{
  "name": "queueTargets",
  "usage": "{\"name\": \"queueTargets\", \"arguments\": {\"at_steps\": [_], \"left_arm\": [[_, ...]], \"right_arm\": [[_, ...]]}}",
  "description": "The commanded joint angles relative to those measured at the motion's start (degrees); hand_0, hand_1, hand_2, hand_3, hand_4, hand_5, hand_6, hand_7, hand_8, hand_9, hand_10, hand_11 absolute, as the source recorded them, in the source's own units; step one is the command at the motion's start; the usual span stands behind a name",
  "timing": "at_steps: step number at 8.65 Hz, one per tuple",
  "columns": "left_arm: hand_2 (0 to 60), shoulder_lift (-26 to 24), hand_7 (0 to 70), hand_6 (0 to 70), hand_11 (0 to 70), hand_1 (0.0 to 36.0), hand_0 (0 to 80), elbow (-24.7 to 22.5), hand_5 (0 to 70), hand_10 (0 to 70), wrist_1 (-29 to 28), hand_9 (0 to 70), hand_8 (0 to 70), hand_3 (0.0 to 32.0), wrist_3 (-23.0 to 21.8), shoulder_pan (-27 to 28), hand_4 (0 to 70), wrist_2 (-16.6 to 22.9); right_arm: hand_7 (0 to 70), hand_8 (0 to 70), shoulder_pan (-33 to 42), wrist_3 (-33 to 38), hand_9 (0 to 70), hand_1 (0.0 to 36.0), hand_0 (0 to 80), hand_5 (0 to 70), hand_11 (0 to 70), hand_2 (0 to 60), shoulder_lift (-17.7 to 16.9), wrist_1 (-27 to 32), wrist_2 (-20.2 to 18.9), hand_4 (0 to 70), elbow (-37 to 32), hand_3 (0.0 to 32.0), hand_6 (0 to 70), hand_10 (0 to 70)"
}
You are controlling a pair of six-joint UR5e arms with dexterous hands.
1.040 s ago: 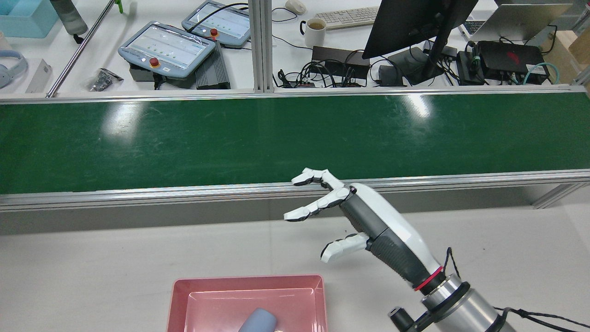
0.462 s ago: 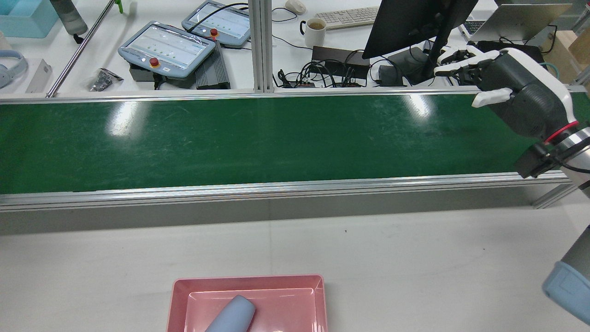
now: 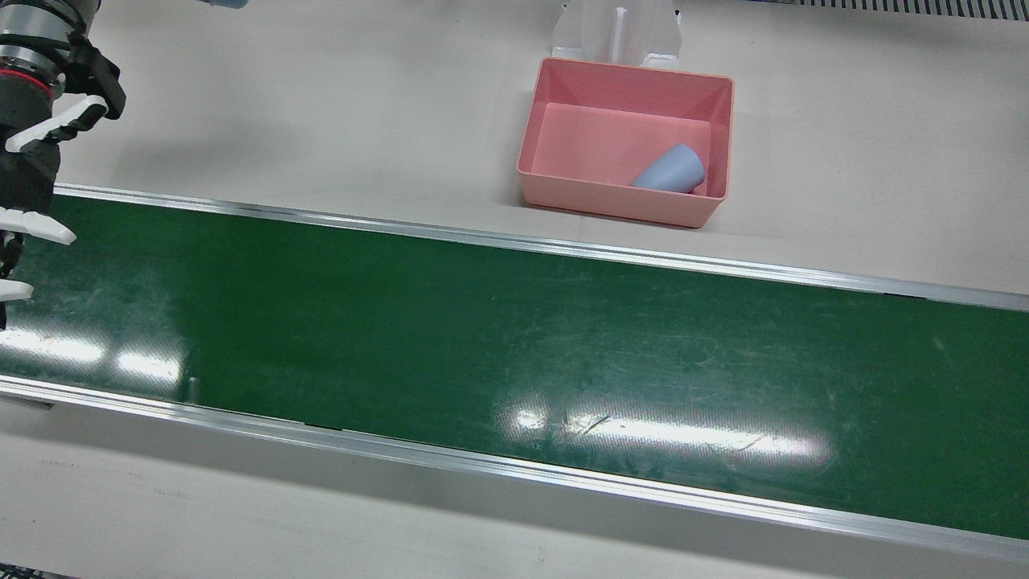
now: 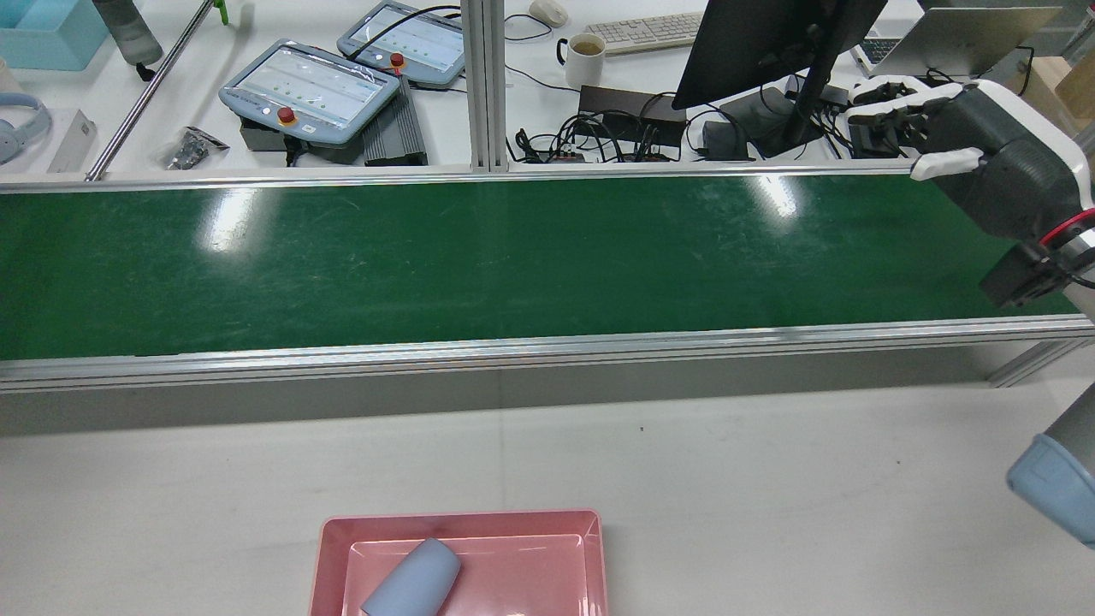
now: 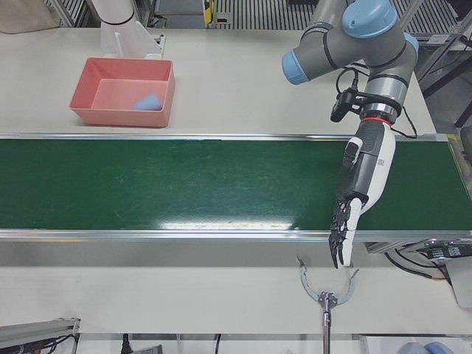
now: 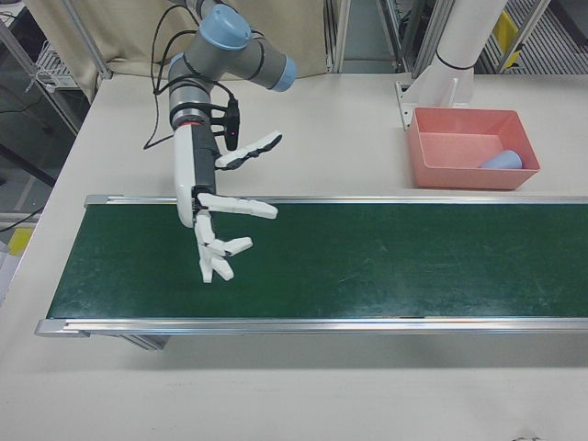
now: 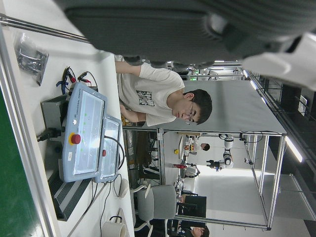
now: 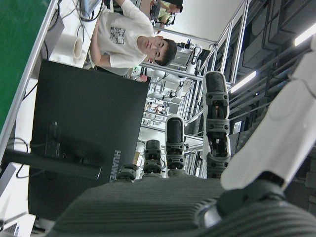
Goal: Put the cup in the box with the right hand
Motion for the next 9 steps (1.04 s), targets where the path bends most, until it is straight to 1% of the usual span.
{"name": "queueTargets", "arguments": {"at_steps": [1, 2, 4, 5, 6, 7, 9], "left_arm": [[0.0, 0.0, 0.0, 0.0, 0.0, 0.0, 0.0, -0.1, 0.0, 0.0, 0.0, 0.0, 0.0, 0.0, 0.0, 0.0, 0.0, 0.0], [0.0, 0.0, 0.0, 0.0, 0.0, 0.0, 0.0, -0.1, 0.0, 0.0, 0.0, 0.0, 0.0, 0.0, 0.0, 0.0, 0.0, 0.0], [0.0, 0.1, 0.0, 0.0, 0.0, 0.0, 0.0, -0.1, 0.0, 0.0, 0.0, 0.0, 0.0, 0.0, 0.0, 0.0, 0.0, 0.0], [0.0, 0.1, 0.0, 0.0, 0.0, 0.0, 0.0, -0.1, 0.0, 0.0, 0.0, 0.0, 0.0, 0.0, 0.0, 0.1, 0.0, 0.0], [0.0, 0.1, 0.0, 0.0, 0.0, 0.0, 0.0, -0.1, 0.0, 0.0, -0.1, 0.0, 0.0, 0.0, 0.0, 0.0, 0.0, 0.0], [0.0, 0.1, 0.0, 0.0, 0.0, 0.0, 0.0, -0.1, 0.0, 0.0, 0.0, 0.0, 0.0, 0.0, 0.0, 0.0, 0.0, 0.0], [0.0, 0.1, 0.0, 0.0, 0.0, 0.0, 0.0, -0.1, 0.0, 0.0, 0.0, 0.0, 0.0, 0.0, 0.0, 0.0, 0.0, 0.0]], "right_arm": [[55.6, 7.2, 15.9, 2.5, 19.5, 0.0, 44.0, 0.0, 3.7, 0.0, -1.5, 9.8, -10.7, 70.0, -11.8, 0.0, 11.5, 3.4], [55.1, 7.3, 19.6, 2.4, 19.4, 0.0, 43.4, 0.0, 3.9, 0.0, -1.5, 13.1, -12.2, 70.0, -16.0, 0.0, 11.4, 3.5], [64.8, 8.3, 26.6, 2.1, 22.6, 0.0, 43.5, 0.0, 4.6, 0.0, -1.5, 13.3, -13.7, 70.0, -17.0, 0.0, 13.2, 4.1], [68.6, 9.6, 28.0, 2.1, 24.4, 0.0, 43.9, 0.0, 4.5, 0.0, -1.6, 13.2, -14.2, 70.0, -17.2, 0.0, 13.9, 4.0], [70.0, 11.6, 28.1, 2.1, 28.4, 0.0, 45.9, 0.0, 5.0, 0.0, -1.7, 13.2, -14.2, 70.0, -17.2, 0.0, 15.9, 4.3], [70.0, 12.6, 28.1, 2.1, 31.1, 0.0, 46.7, 0.0, 5.6, 0.0, -1.8, 13.1, -14.2, 70.0, -17.2, 0.0, 17.5, 4.7], [70.0, 14.0, 28.1, 2.2, 33.2, 0.0, 46.7, 0.0, 6.1, 0.0, -1.8, 12.9, -14.2, 70.0, -17.1, 0.0, 18.4, 5.0]]}}
